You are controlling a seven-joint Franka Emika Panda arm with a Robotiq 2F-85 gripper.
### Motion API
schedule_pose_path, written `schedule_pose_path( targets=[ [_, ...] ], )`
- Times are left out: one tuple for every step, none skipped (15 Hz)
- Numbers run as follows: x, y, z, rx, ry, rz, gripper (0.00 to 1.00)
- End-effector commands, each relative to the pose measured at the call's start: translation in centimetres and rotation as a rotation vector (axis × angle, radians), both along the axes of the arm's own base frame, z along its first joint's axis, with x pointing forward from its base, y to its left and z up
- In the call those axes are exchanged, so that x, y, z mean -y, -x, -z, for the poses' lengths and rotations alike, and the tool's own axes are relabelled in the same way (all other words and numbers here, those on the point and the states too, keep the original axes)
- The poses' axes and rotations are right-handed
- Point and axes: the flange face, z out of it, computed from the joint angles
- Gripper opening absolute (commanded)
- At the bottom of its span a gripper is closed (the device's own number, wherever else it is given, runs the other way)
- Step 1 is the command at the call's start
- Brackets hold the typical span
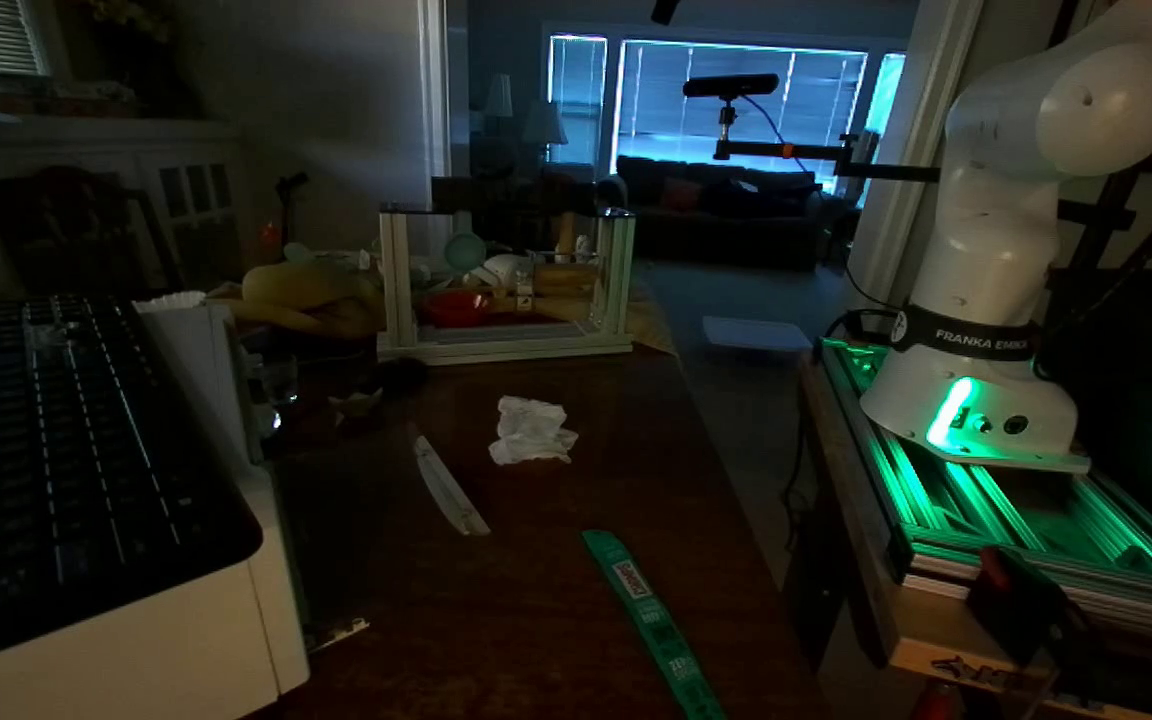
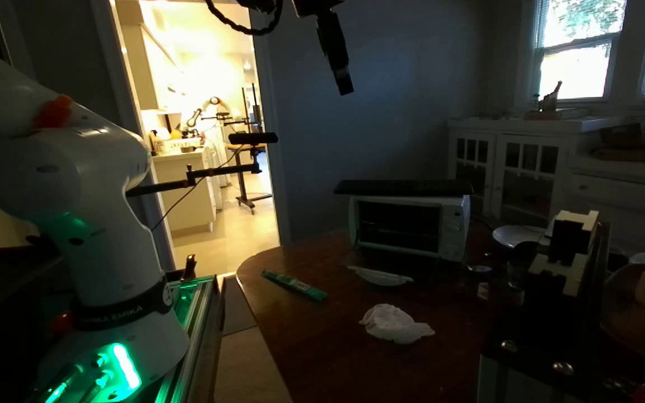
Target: Pick up the roller and move it left and right over the table
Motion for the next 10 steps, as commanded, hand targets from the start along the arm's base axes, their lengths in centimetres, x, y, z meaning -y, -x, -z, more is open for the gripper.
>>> schedule_pose_path(
  targets=[
    [2.6, -3.0, 1.9, -0.017, 0.093, 0.162, 1.00],
    [3.3, -3.7, 2.2, -0.027, 0.114, 0.208, 1.00],
    [3.9, -4.2, 2.5, -0.036, 0.136, 0.255, 1.00],
    [4.5, -4.5, 2.7, -0.028, 0.153, 0.307, 1.00],
    [4.9, -4.8, 2.8, -0.021, 0.170, 0.356, 1.00],
    [5.2, -5.0, 2.6, 0.001, 0.187, 0.403, 1.00],
    [5.5, -5.1, 2.1, 0.007, 0.202, 0.457, 1.00],
    [5.7, -5.1, 1.6, 0.018, 0.185, 0.496, 1.00],
    [5.9, -5.1, 0.9, 0.044, 0.174, 0.548, 1.00],
    [6.1, -5.0, 0.0, 0.066, 0.169, 0.586, 1.00]
  ],
)
